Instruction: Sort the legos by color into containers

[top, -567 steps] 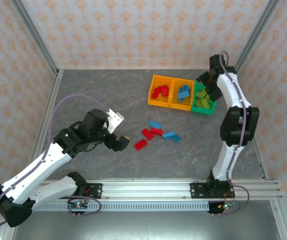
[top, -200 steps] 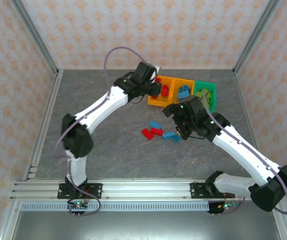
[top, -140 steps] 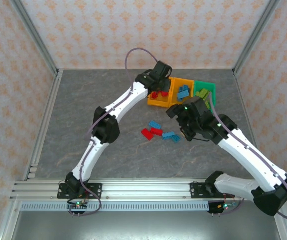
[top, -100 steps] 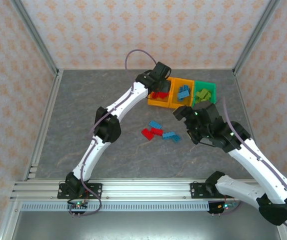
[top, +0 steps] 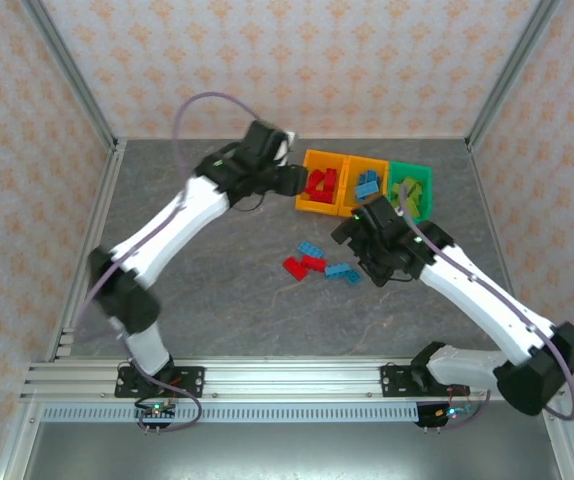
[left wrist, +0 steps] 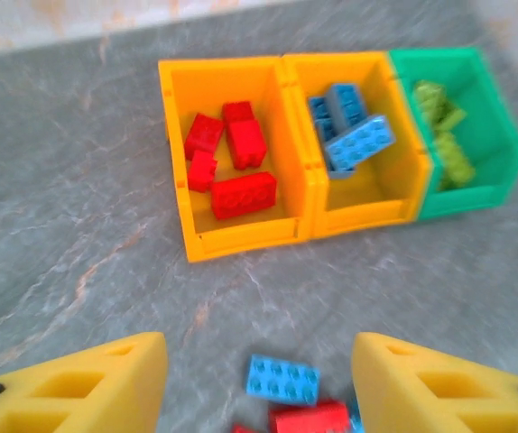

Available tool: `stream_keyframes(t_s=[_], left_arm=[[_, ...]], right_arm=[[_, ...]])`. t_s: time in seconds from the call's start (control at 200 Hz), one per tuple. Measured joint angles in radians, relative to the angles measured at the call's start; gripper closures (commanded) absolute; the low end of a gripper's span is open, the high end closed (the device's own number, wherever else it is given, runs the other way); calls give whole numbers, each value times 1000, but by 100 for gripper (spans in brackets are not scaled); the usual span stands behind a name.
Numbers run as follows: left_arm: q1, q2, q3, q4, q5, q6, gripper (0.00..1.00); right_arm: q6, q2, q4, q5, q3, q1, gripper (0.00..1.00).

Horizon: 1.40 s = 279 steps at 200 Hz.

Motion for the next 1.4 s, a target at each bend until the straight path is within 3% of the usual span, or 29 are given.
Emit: stream_keyframes(t_s=[0.21,0.4,0.576,0.806,0.951,1.156,1.296,1.396], left_arm=[[-2,-460,-383,71,69,107,31],[-3,-685,-678,29,113,192,21],[-3,-825,-751,-36,127,236,18],[-3,-863,-756,-45,127,254,16],[-3,-834,-757,-45,127,262,16],[-3,-812,-758,-45,127,266,15],[-3,-807,-766,-41,135,265,15],[-3,-793,-766,-41,146,265,15]], right_arm=[[119,212,88,-45,-51,0,5],[269,391,202,-102,-69,0,16],[390,480,322,-110,-91,0,26],[479,488,438,-102,-109,0,32],[492,482,480,-88,-131,-5,13],[461,400,431,-72,-151,-7,3],[475,298,438,-52,-217,-10,8],[494,309,463,-53,-266,-16,16]])
